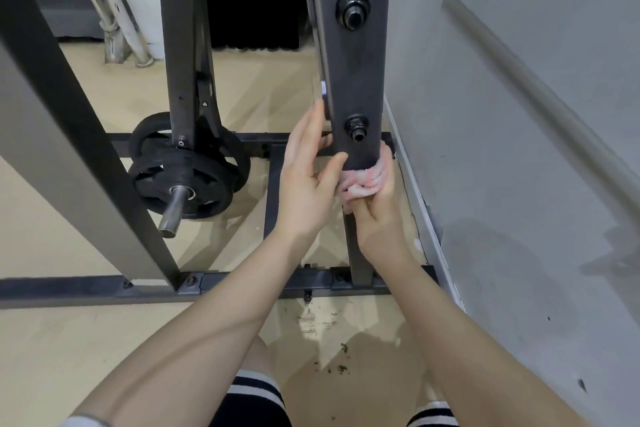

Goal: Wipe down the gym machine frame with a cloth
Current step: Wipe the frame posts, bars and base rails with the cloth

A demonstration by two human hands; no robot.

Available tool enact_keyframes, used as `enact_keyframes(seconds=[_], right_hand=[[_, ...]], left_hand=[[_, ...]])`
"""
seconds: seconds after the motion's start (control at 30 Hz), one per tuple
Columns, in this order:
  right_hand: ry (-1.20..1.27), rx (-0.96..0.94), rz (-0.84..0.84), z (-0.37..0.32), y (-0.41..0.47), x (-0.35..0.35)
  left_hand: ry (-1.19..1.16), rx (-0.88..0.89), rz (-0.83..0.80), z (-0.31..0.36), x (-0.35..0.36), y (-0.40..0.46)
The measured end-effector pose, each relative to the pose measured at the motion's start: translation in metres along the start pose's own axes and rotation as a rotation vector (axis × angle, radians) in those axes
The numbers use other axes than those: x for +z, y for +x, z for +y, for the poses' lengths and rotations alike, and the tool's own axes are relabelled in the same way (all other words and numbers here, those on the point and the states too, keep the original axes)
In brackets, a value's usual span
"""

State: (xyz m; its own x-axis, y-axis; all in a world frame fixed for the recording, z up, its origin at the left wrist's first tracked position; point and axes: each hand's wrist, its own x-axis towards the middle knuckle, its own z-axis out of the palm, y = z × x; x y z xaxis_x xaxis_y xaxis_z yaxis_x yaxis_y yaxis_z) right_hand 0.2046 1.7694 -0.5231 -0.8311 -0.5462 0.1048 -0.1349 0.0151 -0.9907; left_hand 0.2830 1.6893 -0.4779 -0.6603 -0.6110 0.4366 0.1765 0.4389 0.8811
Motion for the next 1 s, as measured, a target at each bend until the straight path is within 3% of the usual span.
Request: enact_keyframes(seconds=[0.03,0.1,0.2,0.33,0.4,0.53,0.7,0.83,1.0], right_hand=[[-0.001,0.07,0.026,0.009,-0.004,0.002],[-0.073,0.126,-0.082,0.033,-0.022,-0.008],[-0.156,0.238,-0.161,0.05,-0.033,-0.024],[0.054,0.11,-0.256,0.029,-0.025,-0.029],[-0.024,-0.011,-0.193,0.033,-0.027,-0.022],[-0.122,0.045,-0.024,0.054,-0.032,-0.012],[-0.099,0.006,-0.035,0.046,-0.024,-0.015],[-0.397,0.049,-0.026,0.051,-0.031,-0.012],[0.102,0.182,-0.266,0.057,-0.033,-0.029]], left_hand=[[-0.088,-0.049,0.023,-0.003,0.0,-0.001],[-0.252,-0.176,0.062,-0.008,0.003,-0.002],[-0.273,-0.305,0.045,-0.026,0.008,-0.024],[-0.265,-0.437,-0.112,-0.058,0.016,-0.054],[-0.278,-0.457,-0.154,-0.061,0.02,-0.054],[-0.292,-0.415,-0.181,-0.057,0.024,-0.048],[-0.247,-0.412,-0.142,-0.058,0.029,-0.046],[-0.202,-0.437,-0.126,-0.056,0.03,-0.043],[-0.128,-0.438,-0.15,-0.059,0.026,-0.041]])
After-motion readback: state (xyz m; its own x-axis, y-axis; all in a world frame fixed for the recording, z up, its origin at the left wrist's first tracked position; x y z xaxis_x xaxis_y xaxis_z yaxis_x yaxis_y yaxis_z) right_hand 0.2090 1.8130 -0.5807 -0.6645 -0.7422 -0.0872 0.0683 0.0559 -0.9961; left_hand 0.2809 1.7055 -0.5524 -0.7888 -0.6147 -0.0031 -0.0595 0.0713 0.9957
